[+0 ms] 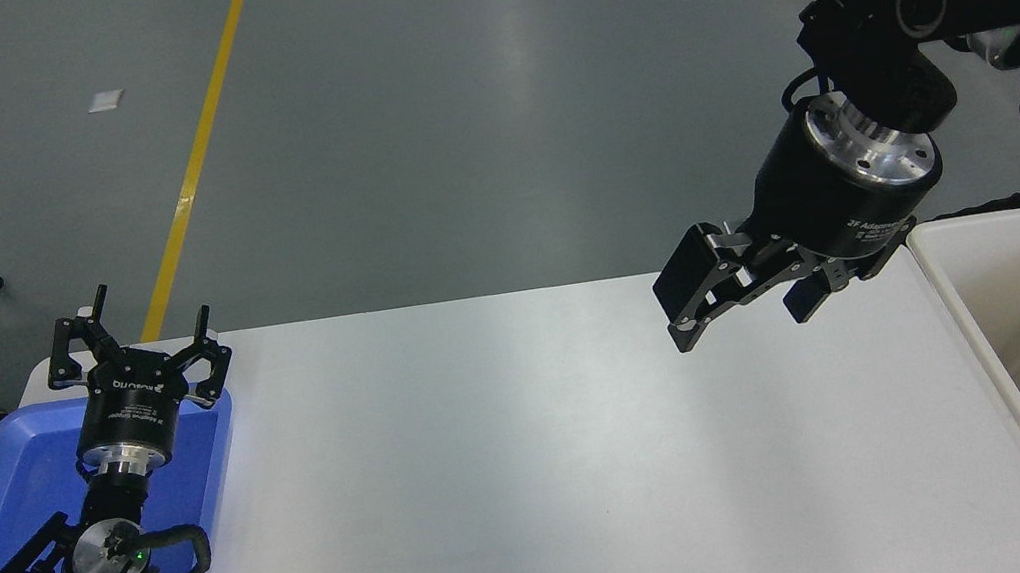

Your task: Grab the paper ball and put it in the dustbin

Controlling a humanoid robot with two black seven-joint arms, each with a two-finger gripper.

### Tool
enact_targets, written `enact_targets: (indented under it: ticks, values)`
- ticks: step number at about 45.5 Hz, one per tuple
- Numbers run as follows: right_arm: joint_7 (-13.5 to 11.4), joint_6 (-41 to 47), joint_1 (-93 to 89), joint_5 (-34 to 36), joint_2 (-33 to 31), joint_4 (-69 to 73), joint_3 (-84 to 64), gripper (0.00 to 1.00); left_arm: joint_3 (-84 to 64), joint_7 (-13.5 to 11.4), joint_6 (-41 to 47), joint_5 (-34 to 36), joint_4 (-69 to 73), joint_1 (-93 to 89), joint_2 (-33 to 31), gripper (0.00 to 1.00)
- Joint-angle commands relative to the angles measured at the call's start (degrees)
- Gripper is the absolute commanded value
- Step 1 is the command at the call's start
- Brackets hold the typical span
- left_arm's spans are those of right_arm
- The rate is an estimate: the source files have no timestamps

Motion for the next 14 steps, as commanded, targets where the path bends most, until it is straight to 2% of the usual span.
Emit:
enact_targets:
  ticks: [1, 14]
  values:
    - [0.0, 0.2, 0.4, 0.1, -0.1, -0.2, -1.6, 1.0, 0.0, 0.0, 0.0, 0.0, 0.0, 0.0, 0.0, 1.0]
    - [-0.4, 0.2, 0.2, -1.9, -2.9, -0.2, -4.7, 1.0, 0.0, 0.0, 0.0, 0.0, 0.0, 0.0, 0.0, 1.0]
